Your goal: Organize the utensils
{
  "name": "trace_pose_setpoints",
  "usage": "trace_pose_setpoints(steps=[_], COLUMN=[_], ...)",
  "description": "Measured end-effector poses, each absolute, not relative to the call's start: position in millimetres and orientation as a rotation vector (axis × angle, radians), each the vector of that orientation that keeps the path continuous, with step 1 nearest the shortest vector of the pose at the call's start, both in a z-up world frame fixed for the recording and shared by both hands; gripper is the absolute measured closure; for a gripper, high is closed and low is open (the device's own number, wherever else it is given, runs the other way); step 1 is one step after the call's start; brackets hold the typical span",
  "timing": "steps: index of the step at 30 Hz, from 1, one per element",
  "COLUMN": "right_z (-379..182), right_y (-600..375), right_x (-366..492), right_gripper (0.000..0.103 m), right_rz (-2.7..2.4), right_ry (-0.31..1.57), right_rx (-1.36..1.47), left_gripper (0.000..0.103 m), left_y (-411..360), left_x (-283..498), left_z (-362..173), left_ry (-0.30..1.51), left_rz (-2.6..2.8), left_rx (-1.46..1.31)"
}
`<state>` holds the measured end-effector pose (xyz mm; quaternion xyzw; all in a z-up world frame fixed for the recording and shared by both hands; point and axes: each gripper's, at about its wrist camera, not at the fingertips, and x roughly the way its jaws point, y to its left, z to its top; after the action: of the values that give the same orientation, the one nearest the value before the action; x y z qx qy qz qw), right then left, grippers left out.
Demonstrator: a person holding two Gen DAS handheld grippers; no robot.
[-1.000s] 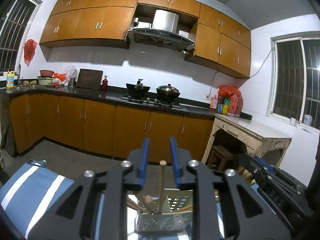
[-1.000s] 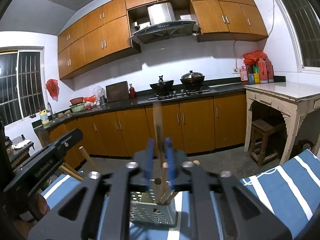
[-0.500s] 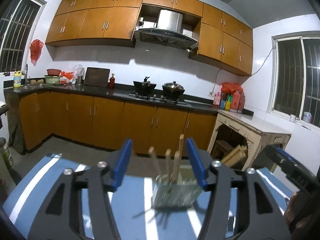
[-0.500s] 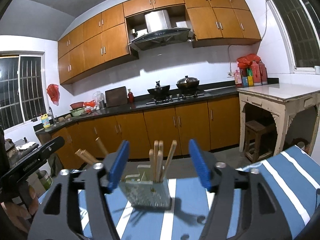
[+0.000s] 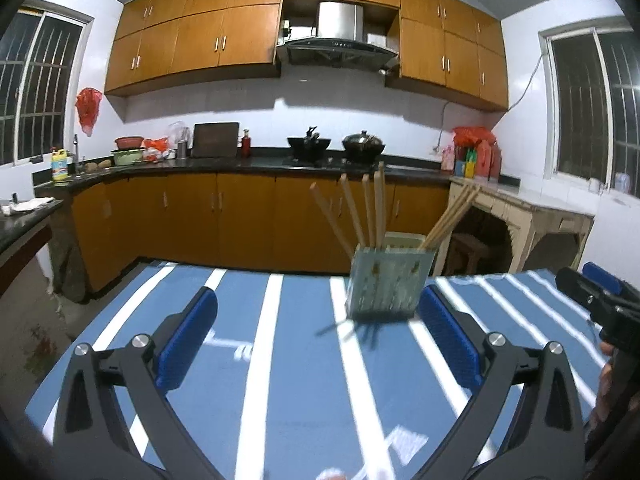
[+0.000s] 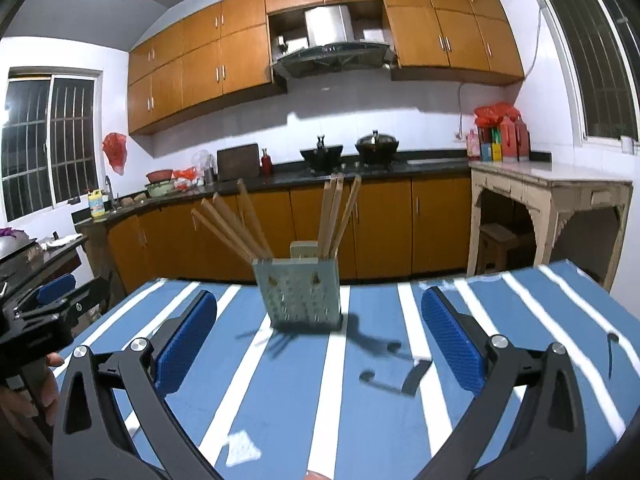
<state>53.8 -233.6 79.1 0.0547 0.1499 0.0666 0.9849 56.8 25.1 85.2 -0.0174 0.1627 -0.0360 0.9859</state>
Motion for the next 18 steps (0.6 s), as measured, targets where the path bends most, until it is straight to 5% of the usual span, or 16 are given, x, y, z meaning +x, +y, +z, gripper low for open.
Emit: trace_pose_setpoints(steps=[18], right_z=[17.3], right_y=[-219.5], right_x=[1.8], right_gripper=[0.002], right_rz=[0.029], right_ry=[0.355], right_rx=[0.031], left_gripper=[0.004], left_y=[20.0], left_x=[10.4], left_z=[24.0], left_ry=[0.386], left_rz=[-0.005], left_rx=[0.002])
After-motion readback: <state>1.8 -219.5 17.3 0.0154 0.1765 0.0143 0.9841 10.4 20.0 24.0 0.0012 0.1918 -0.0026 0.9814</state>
